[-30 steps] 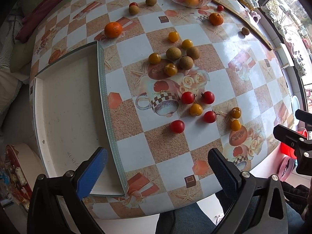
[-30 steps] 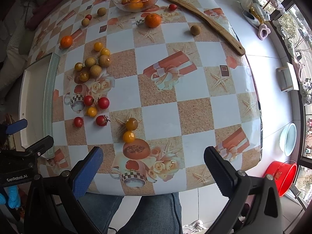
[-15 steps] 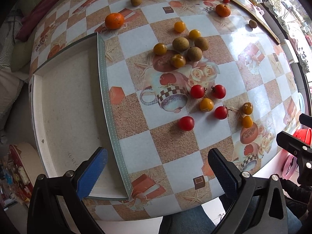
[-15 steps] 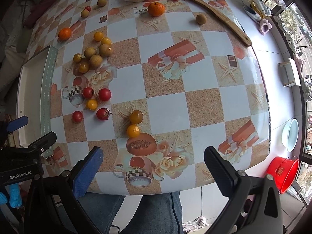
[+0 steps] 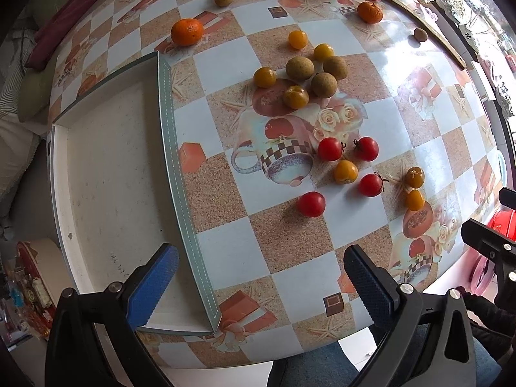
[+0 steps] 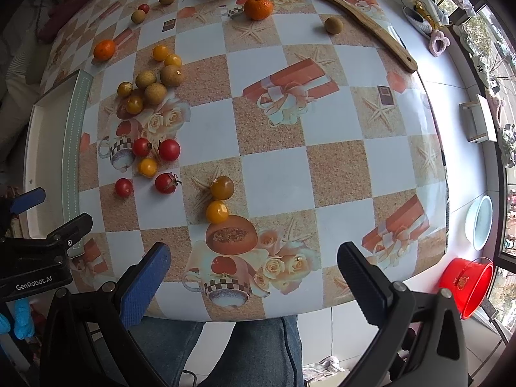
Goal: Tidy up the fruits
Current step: 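Grasp a red cherry tomato with the left tool while the right tool grasps a yellow tomato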
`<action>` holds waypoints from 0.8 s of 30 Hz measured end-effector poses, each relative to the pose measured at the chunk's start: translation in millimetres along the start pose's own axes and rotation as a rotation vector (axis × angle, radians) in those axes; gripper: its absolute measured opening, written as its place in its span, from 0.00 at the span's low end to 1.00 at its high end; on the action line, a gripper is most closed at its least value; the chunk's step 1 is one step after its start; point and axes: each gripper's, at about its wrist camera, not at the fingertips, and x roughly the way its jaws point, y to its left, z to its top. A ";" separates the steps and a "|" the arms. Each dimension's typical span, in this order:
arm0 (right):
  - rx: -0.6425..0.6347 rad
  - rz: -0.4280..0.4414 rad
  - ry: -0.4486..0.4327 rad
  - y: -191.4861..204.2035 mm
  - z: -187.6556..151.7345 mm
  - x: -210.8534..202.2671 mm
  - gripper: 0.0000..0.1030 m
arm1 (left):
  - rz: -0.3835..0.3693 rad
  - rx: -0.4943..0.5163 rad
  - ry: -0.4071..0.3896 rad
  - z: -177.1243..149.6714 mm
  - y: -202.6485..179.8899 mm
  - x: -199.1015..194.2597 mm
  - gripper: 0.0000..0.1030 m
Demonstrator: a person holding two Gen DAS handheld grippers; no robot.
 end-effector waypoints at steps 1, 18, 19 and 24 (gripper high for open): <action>-0.001 0.000 0.001 0.0 0.2 0.4 1.00 | 0.003 0.003 -0.001 1.0 -1.7 1.2 1.00; -0.047 0.022 0.024 15.4 -11.4 50.8 0.95 | 0.058 0.121 -0.039 11.2 -30.4 63.1 0.85; -0.051 0.023 0.024 16.7 -11.4 54.3 0.94 | 0.059 0.123 -0.023 11.8 -34.3 71.7 0.85; -0.050 0.032 0.029 21.7 -9.3 68.7 0.71 | 0.048 0.106 -0.042 18.1 -36.6 80.7 0.84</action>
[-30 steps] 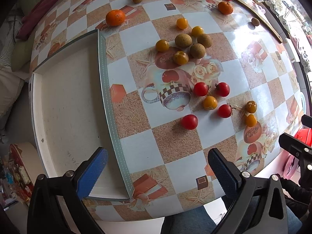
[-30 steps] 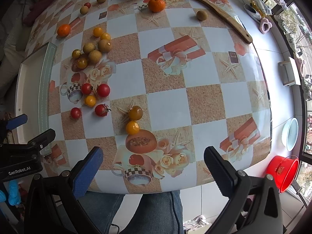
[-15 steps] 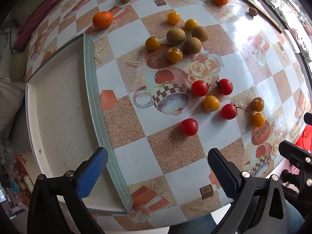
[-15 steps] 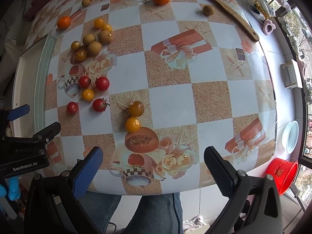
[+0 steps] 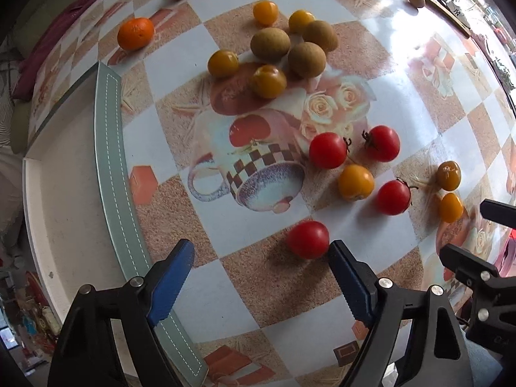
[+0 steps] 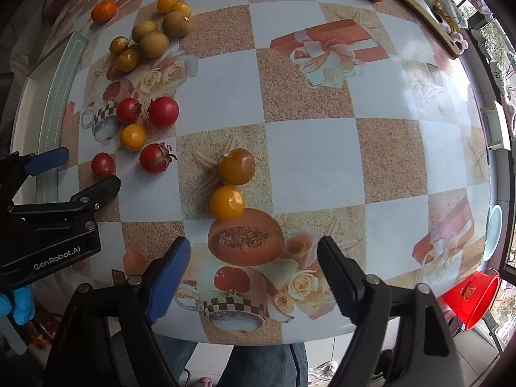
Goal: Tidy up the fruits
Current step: 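Grasp a red cherry tomato with the left tool while the right tool grasps a yellow tomato, then carry both tomatoes over the white tray and open both tools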
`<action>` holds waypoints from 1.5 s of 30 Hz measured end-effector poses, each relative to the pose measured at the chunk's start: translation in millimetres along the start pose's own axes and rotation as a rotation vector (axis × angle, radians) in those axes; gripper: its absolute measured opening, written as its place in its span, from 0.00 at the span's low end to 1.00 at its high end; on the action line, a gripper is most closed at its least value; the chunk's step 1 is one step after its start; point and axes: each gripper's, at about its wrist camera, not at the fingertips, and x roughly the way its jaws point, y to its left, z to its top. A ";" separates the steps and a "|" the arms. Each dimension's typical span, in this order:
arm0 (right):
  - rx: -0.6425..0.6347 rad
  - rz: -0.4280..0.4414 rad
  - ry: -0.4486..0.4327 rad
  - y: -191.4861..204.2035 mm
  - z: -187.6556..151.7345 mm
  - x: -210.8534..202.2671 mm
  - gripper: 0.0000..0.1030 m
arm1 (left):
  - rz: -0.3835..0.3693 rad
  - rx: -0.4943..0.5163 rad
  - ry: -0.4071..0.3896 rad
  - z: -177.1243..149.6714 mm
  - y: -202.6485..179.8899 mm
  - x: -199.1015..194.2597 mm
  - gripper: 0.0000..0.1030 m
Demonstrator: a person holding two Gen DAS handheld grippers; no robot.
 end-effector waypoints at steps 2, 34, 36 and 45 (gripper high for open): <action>0.001 0.007 0.000 3.2 -1.9 5.1 0.66 | -0.010 -0.002 -0.010 3.1 3.1 1.2 0.77; -0.090 0.148 -0.098 54.2 34.4 -52.4 0.22 | -0.156 -0.274 -0.170 -25.3 71.1 -72.0 0.24; -0.125 0.157 -0.105 72.6 37.2 -56.3 0.22 | -0.143 -0.310 -0.176 -36.4 95.7 -75.3 0.24; -0.296 0.208 -0.094 168.2 64.2 -54.1 0.22 | -0.045 -0.467 -0.140 -88.9 176.9 -56.2 0.24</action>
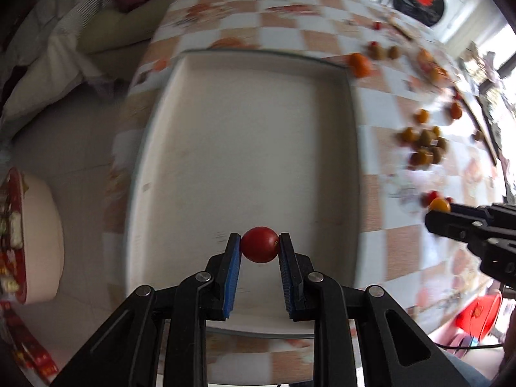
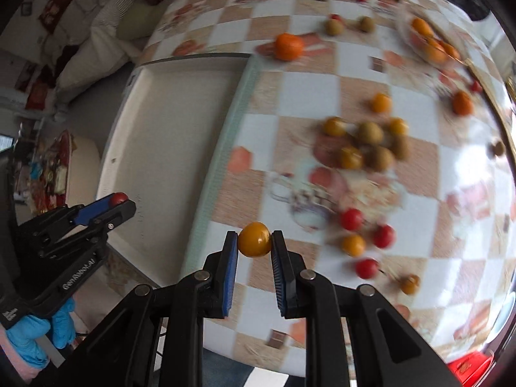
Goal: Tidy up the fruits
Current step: 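Carry both tomatoes over the white tray and open both tools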
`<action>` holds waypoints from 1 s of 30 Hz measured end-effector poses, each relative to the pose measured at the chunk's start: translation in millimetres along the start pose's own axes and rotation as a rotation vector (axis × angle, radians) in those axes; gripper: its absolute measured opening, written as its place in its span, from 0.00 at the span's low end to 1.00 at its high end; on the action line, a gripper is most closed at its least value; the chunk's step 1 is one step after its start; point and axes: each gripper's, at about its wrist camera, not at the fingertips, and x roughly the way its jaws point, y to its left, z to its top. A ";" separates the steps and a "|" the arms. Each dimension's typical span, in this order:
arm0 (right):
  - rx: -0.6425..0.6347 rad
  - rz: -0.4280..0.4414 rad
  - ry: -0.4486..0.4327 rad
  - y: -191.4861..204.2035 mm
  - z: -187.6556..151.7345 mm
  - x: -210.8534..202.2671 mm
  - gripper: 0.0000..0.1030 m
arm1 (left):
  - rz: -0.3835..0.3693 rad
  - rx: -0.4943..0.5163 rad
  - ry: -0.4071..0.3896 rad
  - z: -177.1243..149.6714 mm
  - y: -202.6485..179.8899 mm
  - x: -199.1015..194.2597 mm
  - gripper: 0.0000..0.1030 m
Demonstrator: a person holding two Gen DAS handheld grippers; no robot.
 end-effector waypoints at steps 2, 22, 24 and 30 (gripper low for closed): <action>-0.034 0.015 0.013 18.6 11.4 9.8 0.22 | 0.029 -0.021 0.011 -4.3 17.9 7.9 0.24; -0.212 -0.075 0.175 101.3 52.9 103.5 0.23 | 0.113 0.020 0.002 -26.0 42.0 44.6 0.84; -0.221 -0.080 0.176 107.8 53.7 108.8 0.24 | 0.105 0.027 -0.004 -27.2 40.1 42.3 0.84; -0.203 -0.046 0.124 111.4 59.4 99.4 0.77 | 0.100 0.011 0.020 -29.6 40.5 42.9 0.84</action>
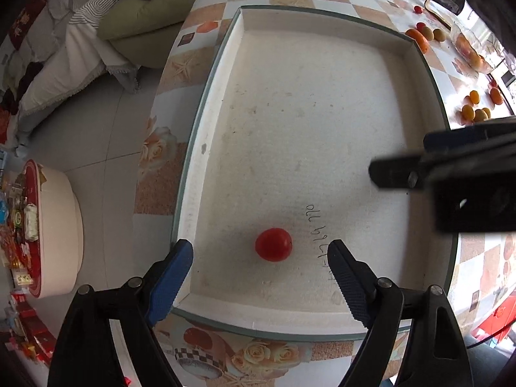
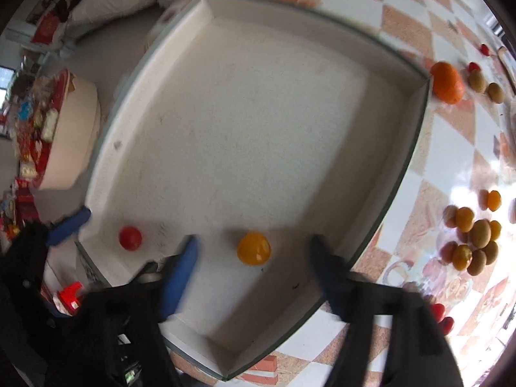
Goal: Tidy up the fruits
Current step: 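Carry both tomatoes over the white tray and open both tools, then return both tools to the tomatoes and grasp a yellow tomato with the right tool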
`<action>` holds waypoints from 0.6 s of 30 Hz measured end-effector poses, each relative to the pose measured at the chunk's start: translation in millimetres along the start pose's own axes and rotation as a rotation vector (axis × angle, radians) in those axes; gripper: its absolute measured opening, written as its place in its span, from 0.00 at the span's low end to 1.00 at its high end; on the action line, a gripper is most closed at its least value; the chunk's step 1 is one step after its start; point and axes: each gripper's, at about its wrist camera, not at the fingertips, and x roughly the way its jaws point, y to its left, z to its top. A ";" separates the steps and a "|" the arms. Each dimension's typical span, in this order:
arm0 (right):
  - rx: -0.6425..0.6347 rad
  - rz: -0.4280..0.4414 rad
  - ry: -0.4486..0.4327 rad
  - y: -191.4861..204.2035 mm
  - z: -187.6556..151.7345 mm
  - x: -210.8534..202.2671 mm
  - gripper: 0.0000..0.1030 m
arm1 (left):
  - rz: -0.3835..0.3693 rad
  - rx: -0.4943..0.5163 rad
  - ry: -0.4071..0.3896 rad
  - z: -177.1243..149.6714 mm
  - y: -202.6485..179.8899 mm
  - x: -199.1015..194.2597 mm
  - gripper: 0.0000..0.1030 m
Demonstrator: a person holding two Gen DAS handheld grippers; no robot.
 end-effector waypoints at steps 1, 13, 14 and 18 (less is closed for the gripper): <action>0.009 0.015 -0.015 -0.3 0.4 -3.6 0.77 | -0.001 -0.001 0.002 0.6 0.7 -1.4 0.84; 0.151 0.018 -0.141 -42.9 -27.4 -56.4 0.80 | -0.011 0.095 -0.031 14.8 -42.7 -30.2 0.84; 0.171 0.009 -0.147 -52.8 -28.1 -58.3 0.80 | -0.015 0.107 -0.038 16.4 -49.0 -33.4 0.84; 0.262 -0.019 -0.163 -96.7 -57.4 -78.3 0.80 | -0.039 0.174 -0.071 25.5 -84.9 -49.4 0.84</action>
